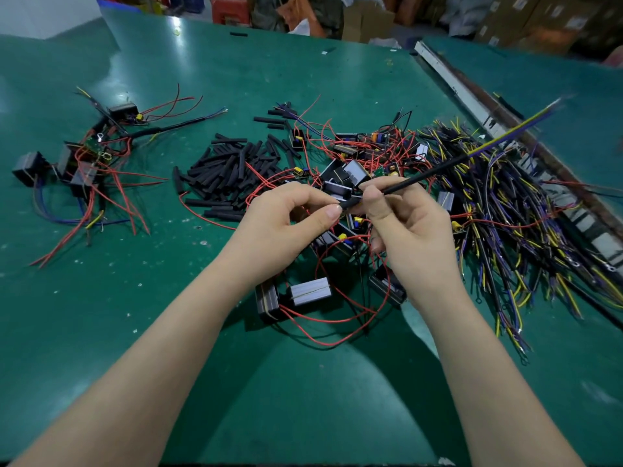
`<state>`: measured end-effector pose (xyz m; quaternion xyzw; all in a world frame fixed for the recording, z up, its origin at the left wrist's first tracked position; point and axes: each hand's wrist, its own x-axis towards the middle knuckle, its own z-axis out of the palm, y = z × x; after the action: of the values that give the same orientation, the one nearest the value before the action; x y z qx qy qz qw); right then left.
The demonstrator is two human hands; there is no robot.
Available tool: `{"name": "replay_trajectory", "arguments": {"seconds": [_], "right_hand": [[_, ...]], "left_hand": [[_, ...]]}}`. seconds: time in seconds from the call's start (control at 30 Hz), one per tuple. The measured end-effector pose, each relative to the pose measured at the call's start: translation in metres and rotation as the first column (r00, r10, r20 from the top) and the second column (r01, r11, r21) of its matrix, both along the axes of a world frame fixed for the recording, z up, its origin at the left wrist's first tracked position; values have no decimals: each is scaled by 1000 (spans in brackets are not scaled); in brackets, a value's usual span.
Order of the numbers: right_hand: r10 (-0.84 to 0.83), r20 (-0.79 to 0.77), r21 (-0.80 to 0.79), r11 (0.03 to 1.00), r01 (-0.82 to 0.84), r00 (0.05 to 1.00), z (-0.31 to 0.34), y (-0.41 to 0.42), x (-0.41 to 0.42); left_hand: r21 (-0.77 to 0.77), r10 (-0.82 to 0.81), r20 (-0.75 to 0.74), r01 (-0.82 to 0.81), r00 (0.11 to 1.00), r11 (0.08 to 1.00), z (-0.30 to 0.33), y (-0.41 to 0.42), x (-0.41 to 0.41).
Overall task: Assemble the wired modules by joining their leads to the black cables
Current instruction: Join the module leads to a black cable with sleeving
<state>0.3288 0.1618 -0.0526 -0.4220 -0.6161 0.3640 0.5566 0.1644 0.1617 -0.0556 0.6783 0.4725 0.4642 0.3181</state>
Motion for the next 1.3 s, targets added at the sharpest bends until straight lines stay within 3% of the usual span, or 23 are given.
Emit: {"name": "replay_trajectory", "arguments": {"seconds": [0.23,0.5,0.6,0.67,0.77,0.83,0.97,1.3], "right_hand": [[-153,-137,-71,987,145,979,1,1,-1],[-114,-101,-100,990,104,988,-1,0,-3],[-178,-79,-59,983,174,981,0,1,-2],[-248,-3,12,969,248,969,0,1,0],[-328,57,96,942,322,943,0,2,3],[-366,58,110,927,358,929,1,3,5],[-387,21,67,920,385,922,1,4,8],[-259,-8,15,966,259,966,4,1,7]], "left_hand": [[-39,3,21,-2,1000,999,-4,1,1],[-9,10,9,-10,1000,1000,-3,1,2],[31,24,26,-25,999,999,-3,-1,4],[92,57,-66,-51,996,994,-3,-1,1],[216,76,-346,0,935,976,-4,2,-11],[177,32,-426,48,904,983,-6,4,-18],[80,-59,-478,110,876,991,-8,5,-20],[148,9,-449,65,893,987,-9,1,-10]]}}
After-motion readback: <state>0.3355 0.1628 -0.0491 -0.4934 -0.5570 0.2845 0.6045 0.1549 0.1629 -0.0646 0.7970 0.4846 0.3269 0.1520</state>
